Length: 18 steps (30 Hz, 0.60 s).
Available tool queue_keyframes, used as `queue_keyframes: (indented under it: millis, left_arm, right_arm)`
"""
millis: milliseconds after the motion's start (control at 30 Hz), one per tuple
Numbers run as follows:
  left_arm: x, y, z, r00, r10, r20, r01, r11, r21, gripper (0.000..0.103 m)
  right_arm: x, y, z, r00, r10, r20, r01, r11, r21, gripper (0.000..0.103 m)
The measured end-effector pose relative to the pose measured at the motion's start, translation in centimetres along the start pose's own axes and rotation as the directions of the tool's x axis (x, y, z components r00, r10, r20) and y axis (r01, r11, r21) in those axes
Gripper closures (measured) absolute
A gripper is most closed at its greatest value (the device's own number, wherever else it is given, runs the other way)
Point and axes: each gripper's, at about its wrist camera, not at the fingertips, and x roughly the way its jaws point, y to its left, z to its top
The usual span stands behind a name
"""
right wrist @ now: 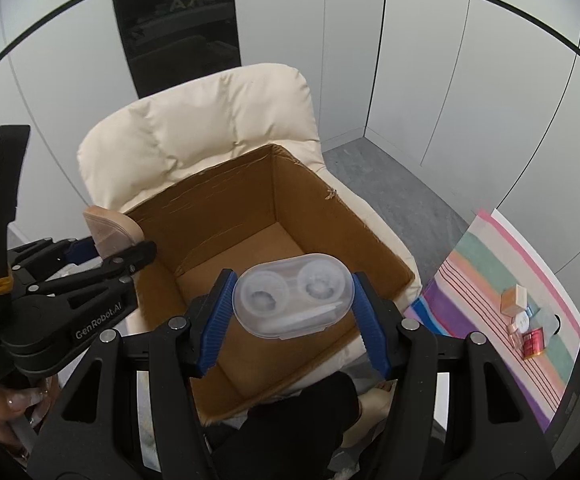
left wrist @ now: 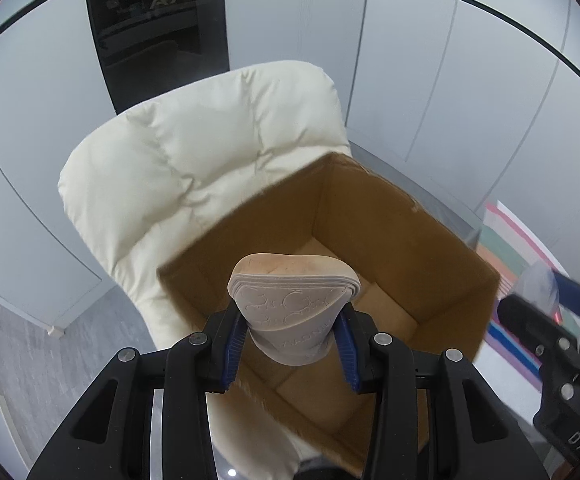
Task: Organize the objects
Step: 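Open both tools to drop the lens case and puff into the box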
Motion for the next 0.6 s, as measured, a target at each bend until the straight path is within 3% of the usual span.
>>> queue_keyframes:
  millis: [200,467,533,600]
  left_arm:
    - [2.1,0.2,1.7,1.000,-0.005,-0.019,0.004,1.000,-0.024,0.061]
    - [3.3,1.0,1.7,0.998,-0.027,-0.055,0.024,0.998,-0.054,0.054]
    - [3.2,0.9,1.7,0.998,-0.028,-0.051,0.025,0.998,-0.049,0.037]
    - [3.0,1.0,1.7,0.998,-0.026,-0.049,0.023,0.998,-0.058,0.029]
  right_arm:
    - [3.5,-0.7,1.8,1.000,-0.003,-0.030,0.003,1.000,0.015,0.043]
    - [6.8,-1.0,2.4,0.997,0.004,-0.075,-0.002,1.000,0.025,0.043]
    - [7.4,-1.1,2.2,0.996,0.010,-0.090,-0.007,0.999,0.031,0.043]
    - [7.7,-1.2,2.2,0.995,0.024,-0.095,-0.020,0.999,0.041,0.037]
